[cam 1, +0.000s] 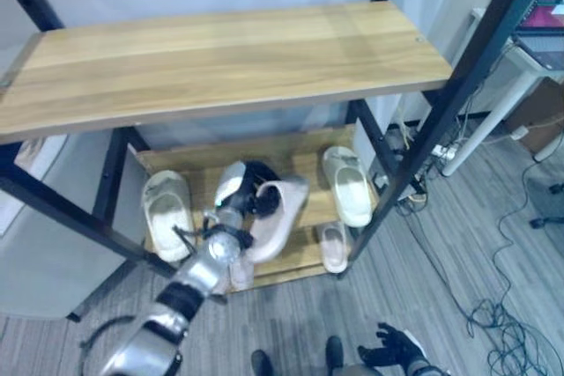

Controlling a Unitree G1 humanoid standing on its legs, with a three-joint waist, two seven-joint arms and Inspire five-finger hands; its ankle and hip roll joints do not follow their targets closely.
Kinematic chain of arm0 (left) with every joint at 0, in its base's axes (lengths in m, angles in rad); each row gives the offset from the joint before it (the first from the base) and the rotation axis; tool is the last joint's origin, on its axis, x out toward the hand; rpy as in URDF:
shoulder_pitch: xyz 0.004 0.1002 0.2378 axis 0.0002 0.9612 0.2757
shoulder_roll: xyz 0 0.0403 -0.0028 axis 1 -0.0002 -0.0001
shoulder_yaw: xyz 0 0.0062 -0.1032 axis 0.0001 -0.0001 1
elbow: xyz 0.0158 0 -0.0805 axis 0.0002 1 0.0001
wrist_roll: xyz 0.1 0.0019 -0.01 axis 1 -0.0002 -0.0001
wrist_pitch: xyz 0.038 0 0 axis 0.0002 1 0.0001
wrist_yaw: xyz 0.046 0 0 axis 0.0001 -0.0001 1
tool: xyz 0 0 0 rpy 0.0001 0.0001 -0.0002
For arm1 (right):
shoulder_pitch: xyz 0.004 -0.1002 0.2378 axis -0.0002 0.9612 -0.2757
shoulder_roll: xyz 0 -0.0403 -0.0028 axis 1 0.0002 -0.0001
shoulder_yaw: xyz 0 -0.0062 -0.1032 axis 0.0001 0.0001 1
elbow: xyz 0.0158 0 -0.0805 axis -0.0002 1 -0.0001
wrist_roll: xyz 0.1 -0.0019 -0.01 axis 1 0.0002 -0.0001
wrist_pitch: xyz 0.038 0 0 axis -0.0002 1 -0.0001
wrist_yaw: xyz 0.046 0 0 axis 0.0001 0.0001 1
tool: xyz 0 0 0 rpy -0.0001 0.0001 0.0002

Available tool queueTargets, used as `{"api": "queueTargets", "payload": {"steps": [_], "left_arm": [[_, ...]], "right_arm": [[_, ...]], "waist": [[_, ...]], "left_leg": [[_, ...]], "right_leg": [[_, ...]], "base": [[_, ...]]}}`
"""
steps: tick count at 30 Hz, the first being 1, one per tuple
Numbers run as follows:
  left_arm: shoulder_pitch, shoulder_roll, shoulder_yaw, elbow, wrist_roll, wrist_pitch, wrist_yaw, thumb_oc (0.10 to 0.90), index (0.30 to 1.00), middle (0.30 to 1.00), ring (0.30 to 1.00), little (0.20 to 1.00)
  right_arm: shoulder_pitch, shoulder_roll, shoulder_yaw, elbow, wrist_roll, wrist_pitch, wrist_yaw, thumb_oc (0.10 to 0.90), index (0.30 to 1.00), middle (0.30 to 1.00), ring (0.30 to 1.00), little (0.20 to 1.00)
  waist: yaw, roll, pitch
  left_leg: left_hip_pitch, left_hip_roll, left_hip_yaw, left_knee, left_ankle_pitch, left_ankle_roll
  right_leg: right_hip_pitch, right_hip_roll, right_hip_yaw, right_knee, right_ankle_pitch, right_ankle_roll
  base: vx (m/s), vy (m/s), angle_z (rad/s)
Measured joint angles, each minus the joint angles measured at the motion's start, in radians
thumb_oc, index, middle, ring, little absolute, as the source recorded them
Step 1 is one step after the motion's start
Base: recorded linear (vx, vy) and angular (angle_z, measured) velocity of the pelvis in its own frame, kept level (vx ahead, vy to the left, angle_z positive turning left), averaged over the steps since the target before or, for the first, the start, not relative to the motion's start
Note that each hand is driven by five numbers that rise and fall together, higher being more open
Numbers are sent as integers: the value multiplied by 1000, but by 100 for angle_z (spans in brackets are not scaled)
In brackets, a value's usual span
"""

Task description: Arrange the slippers neatly on the shoe rack.

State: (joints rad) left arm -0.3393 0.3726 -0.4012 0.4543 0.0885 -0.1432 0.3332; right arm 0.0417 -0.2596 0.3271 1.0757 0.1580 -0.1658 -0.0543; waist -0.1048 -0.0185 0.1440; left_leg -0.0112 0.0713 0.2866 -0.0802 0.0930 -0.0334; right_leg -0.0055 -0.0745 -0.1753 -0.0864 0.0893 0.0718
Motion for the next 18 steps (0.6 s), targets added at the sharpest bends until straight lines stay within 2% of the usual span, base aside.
{"api": "queueTargets", "payload": {"steps": [4,9,11,18], "left_arm": [[144,-3,11,-110,-124,-18,-57,400,300,300,300,300],[280,17,14,-193,-164,-17,-155,400,300,300,300,300],[306,16,6,-197,-166,-17,-197,400,300,300,300,300],[402,44,-52,-210,-201,-7,-317,400,300,300,300,300]], "right_arm": [[11,3,-20,2,0,18,-1,800,900,900,900,900],[19,2,-38,27,2,21,0,800,900,900,900,900],[23,2,-44,32,2,21,0,800,900,900,900,900],[25,-1,-66,38,2,31,2,800,900,900,900,900]], "waist": [[16,4,-1],[41,22,-9],[53,27,-12],[56,46,-21]], "left_leg": [[17,-3,-20,0,3,3],[31,-6,-30,-4,-8,-4],[32,-6,-35,-4,-7,-4],[38,-6,-44,-3,3,6]], "right_leg": [[28,-4,-14,-1,-5,2],[49,-11,-26,-7,-9,5],[51,-11,-27,-7,-9,5],[59,-7,-34,-7,-9,5]], "base": [[-8,-27,16],[-6,-31,7],[-9,-32,4],[-23,-15,2]]}}
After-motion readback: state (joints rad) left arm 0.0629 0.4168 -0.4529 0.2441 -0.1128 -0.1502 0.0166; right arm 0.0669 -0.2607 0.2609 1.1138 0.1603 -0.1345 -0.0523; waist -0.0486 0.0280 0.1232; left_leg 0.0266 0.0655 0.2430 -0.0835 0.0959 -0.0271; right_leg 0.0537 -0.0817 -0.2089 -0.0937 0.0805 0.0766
